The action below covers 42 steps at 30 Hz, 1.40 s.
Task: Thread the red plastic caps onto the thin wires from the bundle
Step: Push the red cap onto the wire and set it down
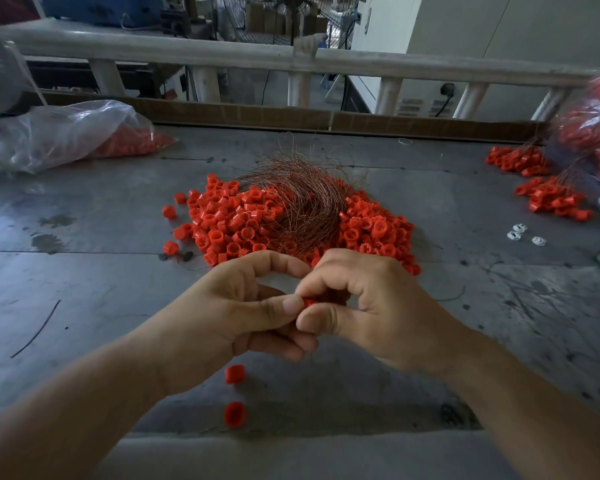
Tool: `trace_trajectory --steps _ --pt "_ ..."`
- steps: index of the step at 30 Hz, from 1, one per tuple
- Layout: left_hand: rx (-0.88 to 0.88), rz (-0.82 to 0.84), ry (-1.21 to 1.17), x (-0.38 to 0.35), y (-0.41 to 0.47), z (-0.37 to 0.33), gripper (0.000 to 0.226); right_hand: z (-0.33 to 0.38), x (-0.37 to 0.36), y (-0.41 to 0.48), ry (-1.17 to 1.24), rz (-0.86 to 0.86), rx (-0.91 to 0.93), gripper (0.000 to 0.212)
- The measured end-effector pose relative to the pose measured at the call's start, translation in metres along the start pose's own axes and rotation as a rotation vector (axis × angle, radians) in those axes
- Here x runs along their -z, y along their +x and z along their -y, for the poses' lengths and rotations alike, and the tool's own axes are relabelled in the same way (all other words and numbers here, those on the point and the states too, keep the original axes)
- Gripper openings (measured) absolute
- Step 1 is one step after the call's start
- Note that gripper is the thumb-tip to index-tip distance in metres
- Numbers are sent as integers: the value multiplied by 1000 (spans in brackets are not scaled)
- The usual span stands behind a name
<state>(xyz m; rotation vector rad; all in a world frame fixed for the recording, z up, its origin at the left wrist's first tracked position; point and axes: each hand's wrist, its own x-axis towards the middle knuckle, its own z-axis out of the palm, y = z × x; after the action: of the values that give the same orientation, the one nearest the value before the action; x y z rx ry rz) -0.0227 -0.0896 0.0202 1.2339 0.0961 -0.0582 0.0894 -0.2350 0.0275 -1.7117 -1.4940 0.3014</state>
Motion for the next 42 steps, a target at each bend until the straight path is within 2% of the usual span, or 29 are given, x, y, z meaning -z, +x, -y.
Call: trace_trajectory --steps 5,12,18,21,23,24,27,30,32,34,35,36,39,42 --pt "-158 -86 260 -12 -2 6 59 4 -4 -2 -117 -6 32 12" --pt "-213 -146 277 -20 -3 10 57 5 -10 -2 -124 -53 39 5" --pt "-116 -135 190 -16 -3 4 51 1 -5 1 -15 -46 -38 10" --pt "-120 -205 137 -11 1 2 44 1 -4 2 26 -36 -69 31" --pt "-150 -224 53 -7 1 0 34 0 -2 2 62 -39 -129 37" --pt "-174 -212 0 -5 1 -2 34 -1 -1 1 88 -39 -165 37" --pt "-241 -193 -69 3 0 -7 39 -3 -2 2 108 -45 -194 18" --pt "-242 -219 -115 7 2 -9 31 -4 -4 2 75 -63 -187 20" --pt "-236 -221 -136 7 3 -8 33 -2 -3 3 178 -41 -195 5" --pt "-231 -205 -153 6 2 -7 33 0 -3 2 291 6 -226 15" --pt "-231 -199 -165 5 2 -7 34 -1 -5 1 307 28 -223 13" --pt "-229 -195 -175 4 2 -7 34 0 -6 2 307 35 -217 9" --pt "-234 -200 -178 4 3 -10 32 -2 -7 2 215 -17 -199 16" --pt "-248 -227 -138 4 3 -11 32 -1 -5 3 261 -72 -215 2"
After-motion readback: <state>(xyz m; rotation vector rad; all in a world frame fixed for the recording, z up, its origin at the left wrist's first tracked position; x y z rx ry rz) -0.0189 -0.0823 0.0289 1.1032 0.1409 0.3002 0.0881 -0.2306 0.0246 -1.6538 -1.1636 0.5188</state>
